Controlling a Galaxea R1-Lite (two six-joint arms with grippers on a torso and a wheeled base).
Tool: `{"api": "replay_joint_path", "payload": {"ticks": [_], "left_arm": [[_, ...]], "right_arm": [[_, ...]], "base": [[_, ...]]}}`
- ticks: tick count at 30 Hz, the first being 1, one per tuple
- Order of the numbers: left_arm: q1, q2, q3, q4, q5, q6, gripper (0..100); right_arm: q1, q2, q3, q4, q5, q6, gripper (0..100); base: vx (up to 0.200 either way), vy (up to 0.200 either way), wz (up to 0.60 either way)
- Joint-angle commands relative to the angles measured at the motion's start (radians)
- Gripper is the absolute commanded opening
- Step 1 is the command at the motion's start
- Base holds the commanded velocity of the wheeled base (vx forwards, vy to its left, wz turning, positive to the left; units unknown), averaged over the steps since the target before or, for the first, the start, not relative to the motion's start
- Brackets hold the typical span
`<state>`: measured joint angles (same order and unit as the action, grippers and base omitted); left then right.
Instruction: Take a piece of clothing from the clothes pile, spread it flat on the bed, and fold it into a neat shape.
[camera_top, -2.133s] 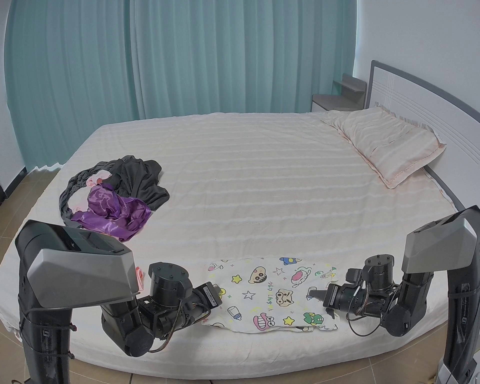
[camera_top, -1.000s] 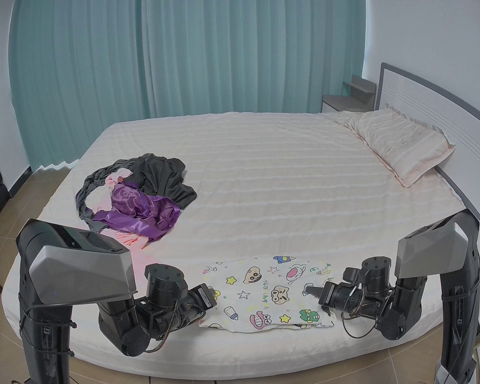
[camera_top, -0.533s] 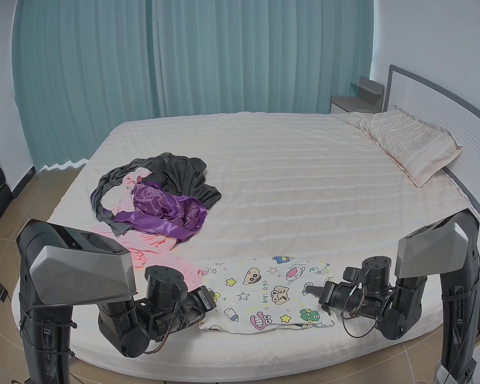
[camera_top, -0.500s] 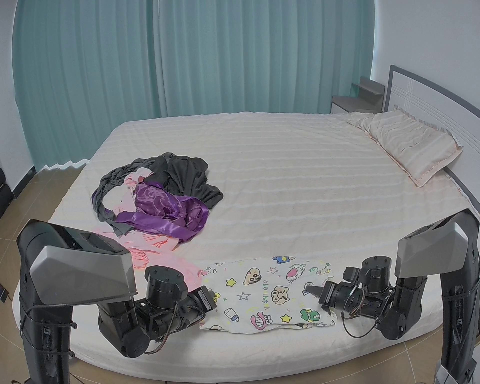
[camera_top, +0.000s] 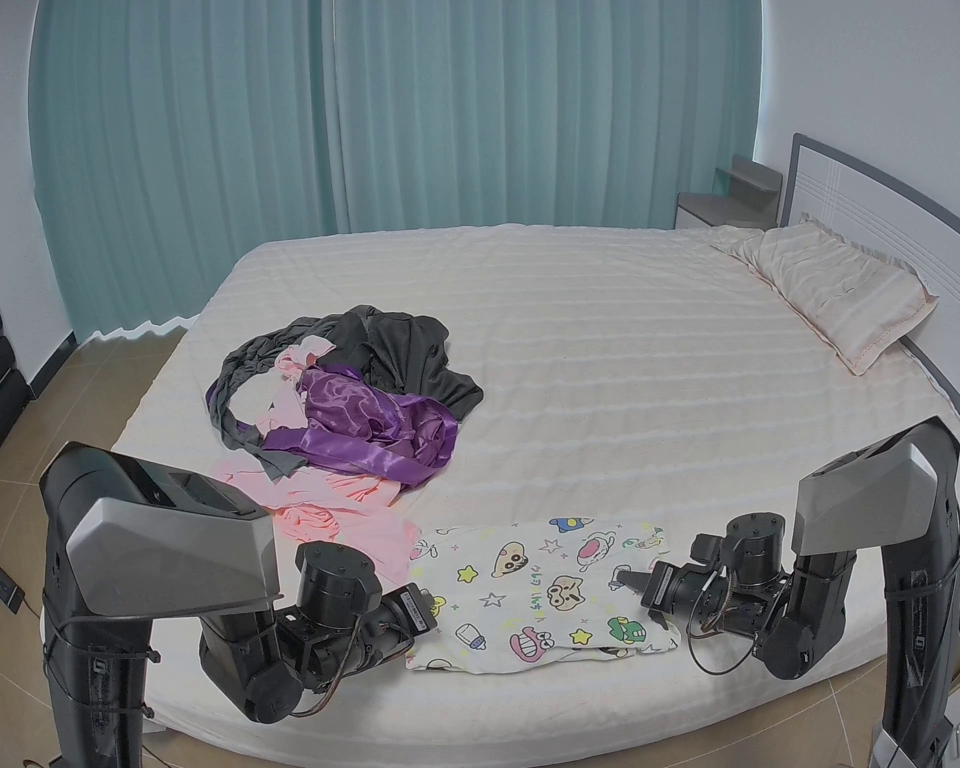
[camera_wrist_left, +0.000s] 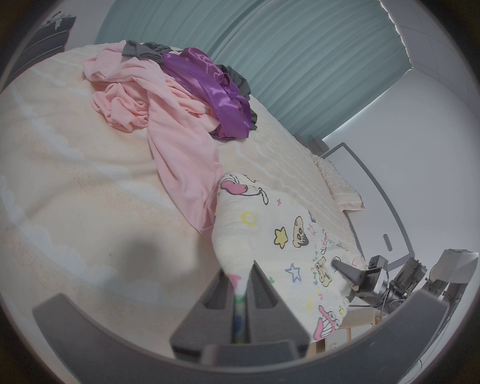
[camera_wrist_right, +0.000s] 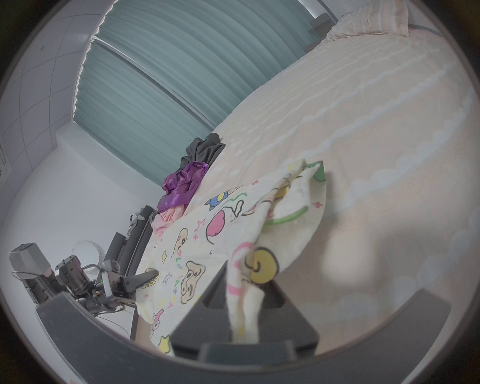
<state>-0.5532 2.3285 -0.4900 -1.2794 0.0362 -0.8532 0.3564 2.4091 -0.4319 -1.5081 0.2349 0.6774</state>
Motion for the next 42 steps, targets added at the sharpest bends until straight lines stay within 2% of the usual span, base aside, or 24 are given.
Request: {"api": "replay_joint_path", "payload": {"ticks": [1,8,11,14,18,26,29,32,33,41,42], "left_arm": [[-0.013,0.002,0.011,0.0,-0.001,-0.003,100],[-0.014,-0.011,0.085,-0.021,0.002,-0.004,100],[-0.002,-0.029,0.148,-0.112,-0.001,-0.017,100],[0.03,-0.021,0.172,-0.218,-0.007,-0.086,100],[0.036,-0.02,0.18,-0.291,-0.009,-0.15,100],[0.062,-0.023,0.188,-0.291,-0.044,-0.153,100],[0.062,-0.02,0.185,-0.29,-0.045,-0.153,100],[0.062,-0.018,0.183,-0.291,-0.047,-0.153,100],[0.062,-0.018,0.183,-0.29,-0.047,-0.153,100],[0.062,-0.017,0.182,-0.29,-0.047,-0.152,100],[0.062,-0.017,0.182,-0.29,-0.047,-0.152,100]], "right_arm": [[0.0,-0.002,0.005,0.0,0.001,-0.001,100],[-0.042,-0.067,0.07,0.002,-0.006,-0.007,100],[-0.086,-0.148,0.133,0.0,-0.005,-0.009,100],[-0.109,-0.239,0.18,0.011,-0.003,-0.01,100],[-0.071,-0.277,0.279,0.025,0.011,-0.022,100],[0.012,-0.168,0.389,-0.007,0.023,-0.144,100],[0.038,-0.13,0.406,-0.046,0.053,-0.165,100],[0.042,-0.094,0.398,-0.061,0.052,-0.167,100],[0.041,-0.087,0.395,-0.061,0.052,-0.167,0],[0.018,-0.101,0.412,-0.061,0.052,-0.214,0],[-0.004,-0.097,0.423,-0.061,0.052,-0.253,0]], "base": [[0.0,0.0,0.0],[0.0,0.0,0.0],[0.0,0.0,0.0],[0.0,0.0,0.0],[0.0,0.0,0.0],[0.0,0.0,0.0],[0.0,0.0,0.0],[0.0,0.0,0.0],[0.0,0.0,0.0],[0.0,0.0,0.0],[0.0,0.0,0.0]]}}
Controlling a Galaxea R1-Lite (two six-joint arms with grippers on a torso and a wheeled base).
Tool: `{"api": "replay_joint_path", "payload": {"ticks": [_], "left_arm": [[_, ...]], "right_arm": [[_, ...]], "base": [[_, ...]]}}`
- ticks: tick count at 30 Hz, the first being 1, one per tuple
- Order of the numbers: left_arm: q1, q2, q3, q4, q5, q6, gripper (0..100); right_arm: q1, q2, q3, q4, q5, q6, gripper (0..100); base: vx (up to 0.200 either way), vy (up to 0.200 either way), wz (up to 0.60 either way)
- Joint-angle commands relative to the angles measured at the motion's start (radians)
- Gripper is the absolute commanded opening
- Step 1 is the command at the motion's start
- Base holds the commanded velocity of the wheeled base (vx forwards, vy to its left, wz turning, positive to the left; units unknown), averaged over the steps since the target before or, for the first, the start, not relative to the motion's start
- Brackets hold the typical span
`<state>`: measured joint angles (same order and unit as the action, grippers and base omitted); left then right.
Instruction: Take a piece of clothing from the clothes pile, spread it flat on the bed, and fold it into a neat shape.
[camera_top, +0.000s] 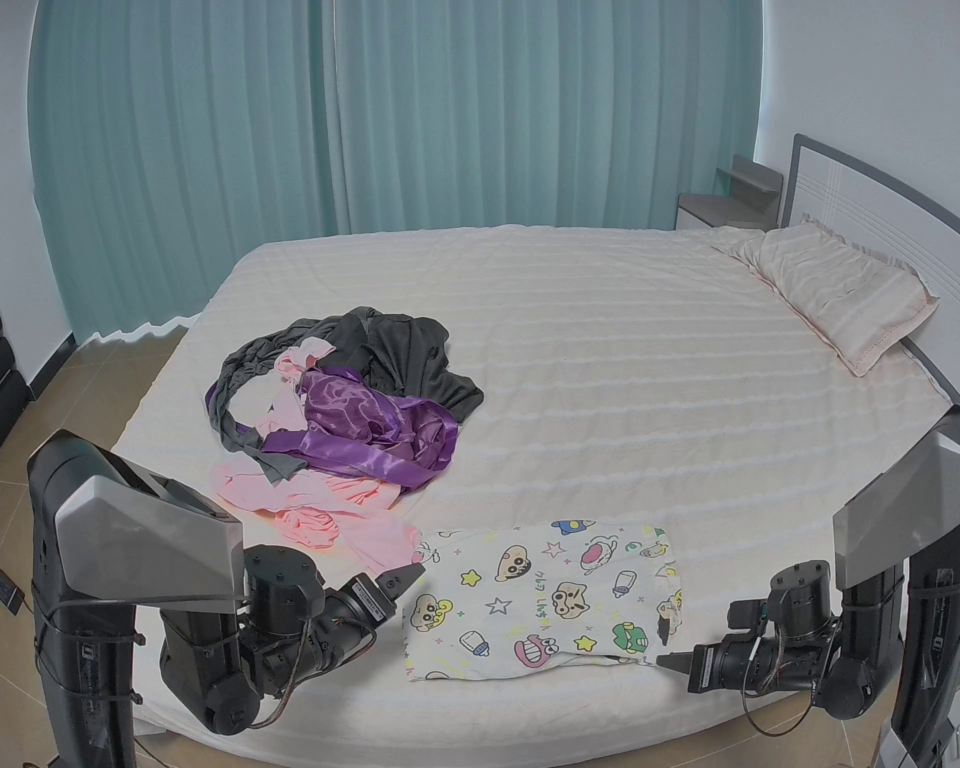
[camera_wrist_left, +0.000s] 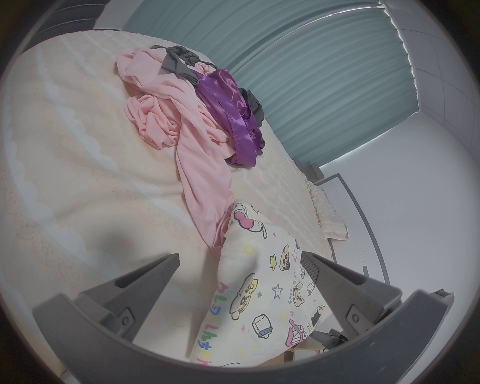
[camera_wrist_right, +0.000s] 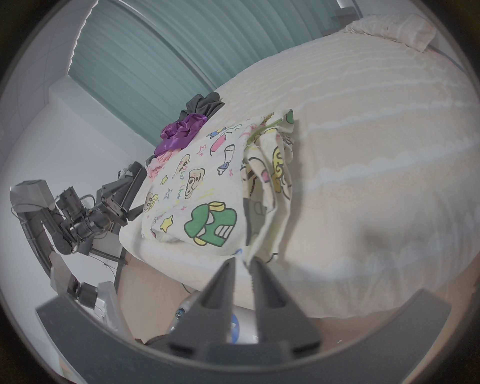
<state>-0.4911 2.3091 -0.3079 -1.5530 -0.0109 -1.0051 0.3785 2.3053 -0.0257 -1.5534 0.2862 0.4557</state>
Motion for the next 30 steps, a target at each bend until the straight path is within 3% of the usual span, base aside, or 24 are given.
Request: {"api": "replay_joint_path", "payload": {"ticks": [1,8,14,23,24,30], "left_arm": [[0.0,0.003,0.0,-0.016,0.0,0.0,100],[0.0,0.003,-0.002,-0.016,0.0,0.0,100],[0.0,0.003,-0.002,-0.016,0.002,0.002,100],[0.0,0.003,-0.004,-0.018,0.002,0.002,100],[-0.001,0.003,-0.004,-0.018,0.002,0.002,100],[-0.001,0.003,-0.005,-0.016,0.002,0.002,100]], "right_arm": [[-0.038,0.008,0.023,-0.014,0.002,-0.057,0],[-0.102,0.005,0.026,-0.004,0.002,-0.134,0],[-0.115,-0.032,0.026,0.127,0.002,-0.215,0],[-0.127,-0.06,0.026,0.139,-0.002,-0.232,0],[-0.133,-0.067,0.026,0.139,-0.002,-0.241,100],[-0.159,-0.122,0.003,0.082,-0.001,-0.247,100]], "base": [[0.0,0.0,0.0],[0.0,0.0,0.0],[0.0,0.0,0.0],[0.0,0.0,0.0],[0.0,0.0,0.0],[0.0,0.0,0.0]]}}
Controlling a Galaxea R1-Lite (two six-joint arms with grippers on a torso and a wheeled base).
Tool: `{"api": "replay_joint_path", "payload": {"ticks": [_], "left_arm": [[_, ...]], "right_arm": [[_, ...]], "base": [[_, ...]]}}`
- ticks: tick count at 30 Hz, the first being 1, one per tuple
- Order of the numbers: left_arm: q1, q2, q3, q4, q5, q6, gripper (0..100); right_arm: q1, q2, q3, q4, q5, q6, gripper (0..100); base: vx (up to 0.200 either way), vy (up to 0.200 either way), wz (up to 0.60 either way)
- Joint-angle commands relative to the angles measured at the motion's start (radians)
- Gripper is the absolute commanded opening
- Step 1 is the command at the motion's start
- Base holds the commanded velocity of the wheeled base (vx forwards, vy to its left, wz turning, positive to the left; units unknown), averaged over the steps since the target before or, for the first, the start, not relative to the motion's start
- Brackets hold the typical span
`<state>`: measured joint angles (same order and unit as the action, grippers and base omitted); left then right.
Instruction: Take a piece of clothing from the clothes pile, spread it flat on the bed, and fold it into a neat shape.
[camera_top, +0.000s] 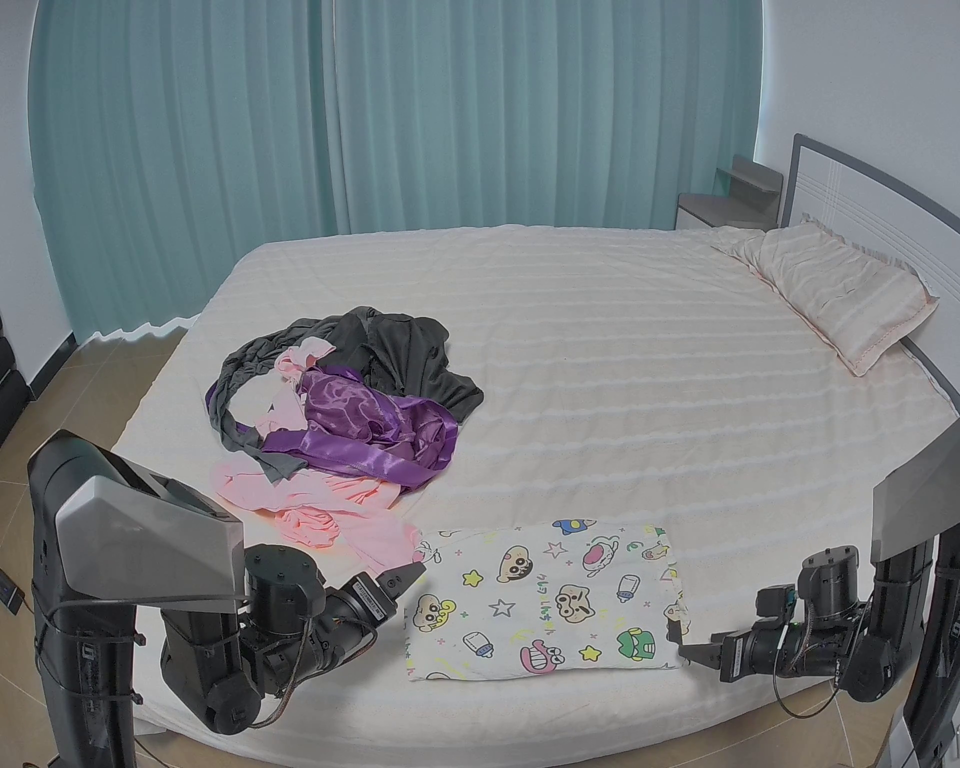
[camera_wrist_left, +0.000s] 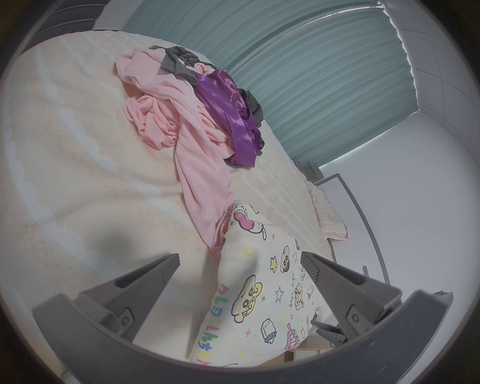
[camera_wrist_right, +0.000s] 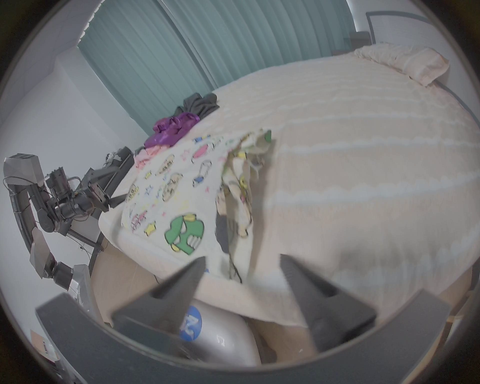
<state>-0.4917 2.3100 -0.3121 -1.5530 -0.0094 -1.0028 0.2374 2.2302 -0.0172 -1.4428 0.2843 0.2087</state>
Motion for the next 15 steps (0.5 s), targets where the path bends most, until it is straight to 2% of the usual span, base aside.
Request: {"api": "replay_joint_path", "payload": {"ticks": [1,4,6,7,9,10,12,15], "left_arm": [[-0.001,0.002,0.001,-0.018,0.0,0.0,100],[-0.001,0.002,0.001,-0.016,0.0,0.0,100],[-0.001,0.002,0.001,-0.016,0.0,0.0,100],[-0.001,0.002,0.001,-0.016,0.0,0.0,100],[-0.001,0.002,0.001,-0.018,0.0,0.0,100],[-0.001,0.002,0.001,-0.018,0.0,0.0,100],[-0.001,0.0,0.001,-0.016,0.0,0.0,100],[-0.002,0.002,0.001,-0.018,-0.001,0.0,100]], "right_arm": [[-0.021,-0.06,-0.032,-0.034,0.001,0.003,100],[-0.023,-0.07,-0.13,-0.024,-0.004,0.026,100],[-0.02,-0.052,-0.237,0.004,-0.007,0.089,100],[-0.02,-0.052,-0.237,0.004,-0.007,0.089,100],[-0.02,-0.047,-0.386,0.114,-0.008,0.175,100],[-0.02,-0.047,-0.386,0.114,-0.008,0.175,100],[-0.023,-0.049,-0.549,0.321,-0.008,0.253,100],[-0.024,-0.023,-0.675,0.466,-0.005,0.302,100]], "base": [[0.0,0.0,0.0],[0.0,0.0,0.0],[0.0,0.0,0.0],[0.0,0.0,0.0],[0.0,0.0,0.0],[0.0,0.0,0.0],[0.0,0.0,0.0],[0.0,0.0,0.0]]}}
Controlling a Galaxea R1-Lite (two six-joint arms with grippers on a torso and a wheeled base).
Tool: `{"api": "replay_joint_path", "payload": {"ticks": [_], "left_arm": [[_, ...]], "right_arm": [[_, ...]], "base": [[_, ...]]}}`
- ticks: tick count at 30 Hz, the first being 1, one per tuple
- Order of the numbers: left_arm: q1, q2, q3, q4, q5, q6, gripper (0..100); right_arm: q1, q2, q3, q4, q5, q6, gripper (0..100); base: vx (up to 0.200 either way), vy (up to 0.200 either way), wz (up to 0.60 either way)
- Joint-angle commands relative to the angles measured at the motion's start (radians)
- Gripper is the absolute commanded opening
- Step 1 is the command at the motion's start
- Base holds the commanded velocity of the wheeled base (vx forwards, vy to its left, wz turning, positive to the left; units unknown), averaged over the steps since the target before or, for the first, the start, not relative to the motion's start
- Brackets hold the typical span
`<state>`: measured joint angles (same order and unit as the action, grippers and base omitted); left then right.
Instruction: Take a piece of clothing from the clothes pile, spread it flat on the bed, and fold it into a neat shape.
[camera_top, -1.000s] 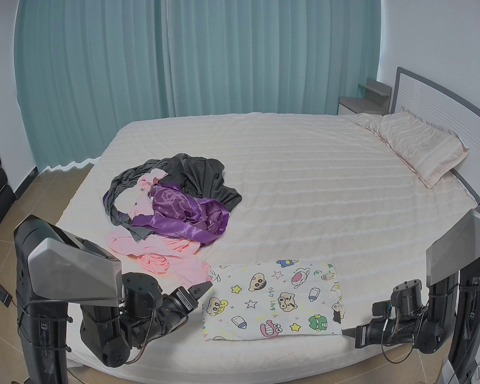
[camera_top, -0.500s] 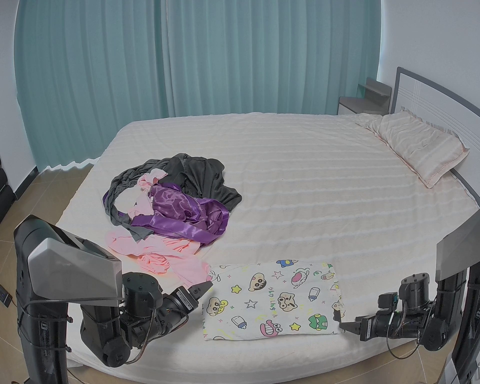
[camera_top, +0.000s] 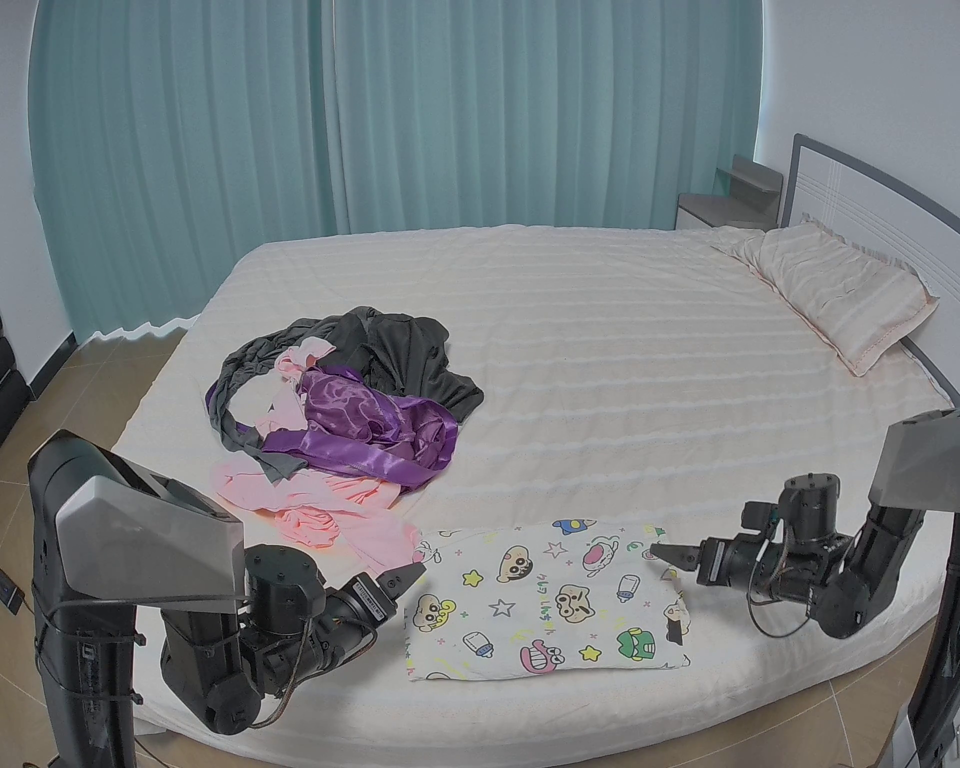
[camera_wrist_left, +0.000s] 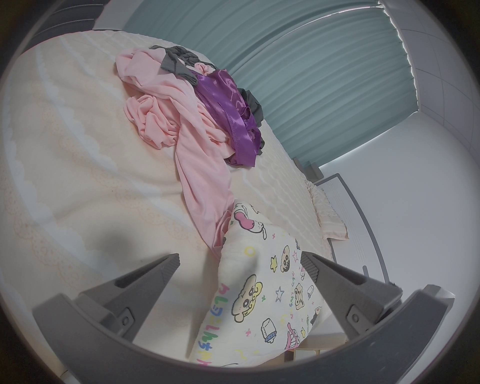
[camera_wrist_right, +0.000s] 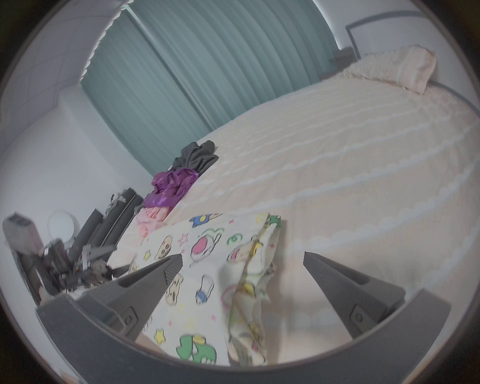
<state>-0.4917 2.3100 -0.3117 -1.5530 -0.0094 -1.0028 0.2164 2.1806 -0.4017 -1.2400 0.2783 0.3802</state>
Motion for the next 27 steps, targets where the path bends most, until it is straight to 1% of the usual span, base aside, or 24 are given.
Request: {"api": "replay_joint_path", "payload": {"ticks": [1,3,6,13,14,27], "left_arm": [[-0.002,0.002,0.0,-0.018,-0.001,0.0,100],[-0.001,0.002,0.0,-0.018,-0.001,0.0,100],[-0.001,0.003,-0.001,-0.018,-0.001,0.0,100],[-0.004,0.008,-0.004,-0.016,-0.001,0.0,100],[-0.004,0.008,-0.004,-0.018,-0.001,0.0,100],[-0.002,0.009,-0.004,-0.018,-0.001,0.0,100]], "right_arm": [[-0.003,0.028,-0.293,0.269,0.001,0.132,100],[0.006,0.082,-0.339,0.3,0.001,0.151,100],[0.015,0.134,-0.365,0.295,-0.001,0.152,100],[0.017,0.172,-0.408,0.306,-0.002,0.152,100],[0.017,0.177,-0.408,0.306,-0.002,0.152,0],[0.005,0.172,-0.41,0.292,-0.001,0.158,0]], "base": [[0.0,0.0,0.0],[0.0,0.0,0.0],[0.0,0.0,0.0],[0.0,0.0,0.0],[0.0,0.0,0.0],[0.0,0.0,0.0]]}}
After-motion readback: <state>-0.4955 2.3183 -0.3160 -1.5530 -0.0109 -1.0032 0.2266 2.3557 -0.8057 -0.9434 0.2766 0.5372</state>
